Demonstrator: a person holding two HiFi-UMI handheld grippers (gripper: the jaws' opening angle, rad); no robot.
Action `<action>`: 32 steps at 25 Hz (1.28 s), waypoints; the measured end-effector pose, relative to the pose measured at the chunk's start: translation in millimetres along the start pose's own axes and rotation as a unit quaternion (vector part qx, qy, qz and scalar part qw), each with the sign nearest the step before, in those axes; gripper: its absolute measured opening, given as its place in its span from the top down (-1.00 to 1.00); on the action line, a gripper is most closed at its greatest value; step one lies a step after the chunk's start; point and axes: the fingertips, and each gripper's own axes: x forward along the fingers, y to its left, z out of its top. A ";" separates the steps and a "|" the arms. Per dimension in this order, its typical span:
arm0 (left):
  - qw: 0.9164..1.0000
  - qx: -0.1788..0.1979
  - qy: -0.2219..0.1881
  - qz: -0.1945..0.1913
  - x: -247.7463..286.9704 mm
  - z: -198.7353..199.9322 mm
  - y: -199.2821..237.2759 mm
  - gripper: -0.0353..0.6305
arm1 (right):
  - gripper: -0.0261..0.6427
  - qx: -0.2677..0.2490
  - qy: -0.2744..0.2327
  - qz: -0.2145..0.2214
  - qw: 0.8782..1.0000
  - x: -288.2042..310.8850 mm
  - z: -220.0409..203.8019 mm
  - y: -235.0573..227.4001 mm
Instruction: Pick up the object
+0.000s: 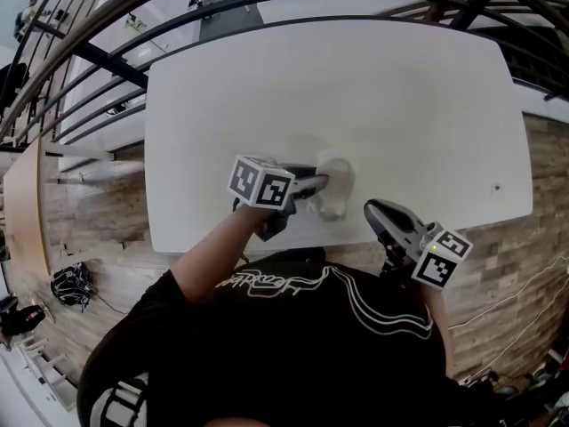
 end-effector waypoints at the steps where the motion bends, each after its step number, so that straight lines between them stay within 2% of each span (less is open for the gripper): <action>1: 1.000 0.000 -0.002 0.001 -0.4 1.2 -0.8 0.54 | 0.84 0.000 0.002 -0.002 1.000 -0.2 -0.8 -1.1; 11: 0.999 -0.011 -0.041 0.010 -8.3 -4.7 -21.2 0.55 | 0.84 -0.005 0.012 -0.010 1.000 -19.6 -16.0 8.8; 19: 0.994 -0.016 -0.105 -0.015 -38.9 -3.0 -69.2 0.55 | 0.84 -0.017 0.001 -0.004 1.000 -40.7 -29.0 41.4; 25: 0.987 0.009 -0.154 -0.037 -64.0 -5.6 -122.4 0.55 | 0.84 -0.027 -0.009 0.001 1.000 -67.0 -41.9 68.0; 32: 0.978 0.045 -0.194 -0.057 -94.1 -31.5 -189.1 0.55 | 0.84 -0.048 -0.023 0.005 0.999 -103.1 -60.3 95.6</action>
